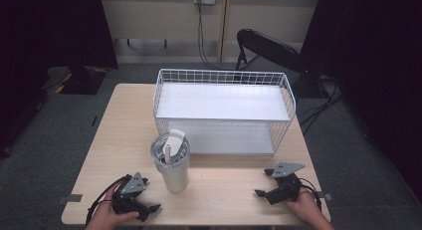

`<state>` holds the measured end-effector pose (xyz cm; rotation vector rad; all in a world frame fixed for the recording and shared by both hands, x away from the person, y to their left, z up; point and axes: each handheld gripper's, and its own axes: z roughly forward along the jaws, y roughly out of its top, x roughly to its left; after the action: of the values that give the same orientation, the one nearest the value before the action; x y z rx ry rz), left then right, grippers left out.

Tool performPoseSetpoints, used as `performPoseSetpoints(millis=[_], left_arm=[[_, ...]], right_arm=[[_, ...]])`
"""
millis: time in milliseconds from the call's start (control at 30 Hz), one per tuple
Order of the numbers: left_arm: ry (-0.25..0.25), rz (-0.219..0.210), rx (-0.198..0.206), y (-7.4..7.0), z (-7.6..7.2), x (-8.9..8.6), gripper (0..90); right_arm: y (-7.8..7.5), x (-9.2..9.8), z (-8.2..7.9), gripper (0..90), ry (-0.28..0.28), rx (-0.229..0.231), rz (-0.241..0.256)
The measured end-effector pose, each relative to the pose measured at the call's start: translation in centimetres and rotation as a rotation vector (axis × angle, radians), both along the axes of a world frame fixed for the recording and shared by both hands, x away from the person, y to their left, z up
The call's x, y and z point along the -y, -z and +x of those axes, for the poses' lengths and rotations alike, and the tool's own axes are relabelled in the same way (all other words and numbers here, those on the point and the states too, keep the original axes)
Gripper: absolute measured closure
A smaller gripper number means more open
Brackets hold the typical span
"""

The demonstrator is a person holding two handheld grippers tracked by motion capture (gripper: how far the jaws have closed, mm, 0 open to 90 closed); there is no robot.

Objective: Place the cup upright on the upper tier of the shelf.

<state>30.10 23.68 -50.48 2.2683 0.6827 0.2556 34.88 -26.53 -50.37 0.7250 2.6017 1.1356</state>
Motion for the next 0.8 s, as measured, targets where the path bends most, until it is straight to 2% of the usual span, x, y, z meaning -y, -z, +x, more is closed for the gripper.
performPoseSetpoints(millis=[300, 333, 367, 400, 467, 567, 600, 700, 800], left_arm=[[-0.008, 0.026, -0.018, -0.3, 0.4, 0.7, 1.5], [0.005, 0.011, -0.008, -0.4, 0.5, 0.8, 6.3], [0.005, 0.011, -0.008, -0.4, 0.5, 0.8, 15.5], [-0.011, 0.002, 0.002, -0.7, 0.7, 0.8, 22.0], [-0.016, -0.002, -0.005, -0.6, 0.8, 1.1, 16.6], [-0.013, 0.003, -0.005, -0.6, 0.8, 1.2, 17.4], [-0.012, -0.033, -0.015, -0.7, 0.9, 1.2, 20.1], [-0.008, -0.037, -0.016, -0.9, 1.0, 1.3, 20.6], [-0.019, -0.09, -0.005, -1.5, 1.0, 1.4, 19.3]], right_arm=[[0.0, 0.0, 0.0, 12.9, 0.0, 0.0, 0.0], [0.0, 0.0, 0.0, 12.9, 0.0, 0.0, 0.0], [0.0, 0.0, 0.0, 12.9, 0.0, 0.0, 0.0], [0.0, 0.0, 0.0, 12.9, 0.0, 0.0, 0.0], [0.0, 0.0, 0.0, 12.9, 0.0, 0.0, 0.0], [0.0, 0.0, 0.0, 12.9, 0.0, 0.0, 0.0], [0.0, 0.0, 0.0, 12.9, 0.0, 0.0, 0.0], [0.0, 0.0, 0.0, 12.9, 0.0, 0.0, 0.0], [0.0, 0.0, 0.0, 12.9, 0.0, 0.0, 0.0]])
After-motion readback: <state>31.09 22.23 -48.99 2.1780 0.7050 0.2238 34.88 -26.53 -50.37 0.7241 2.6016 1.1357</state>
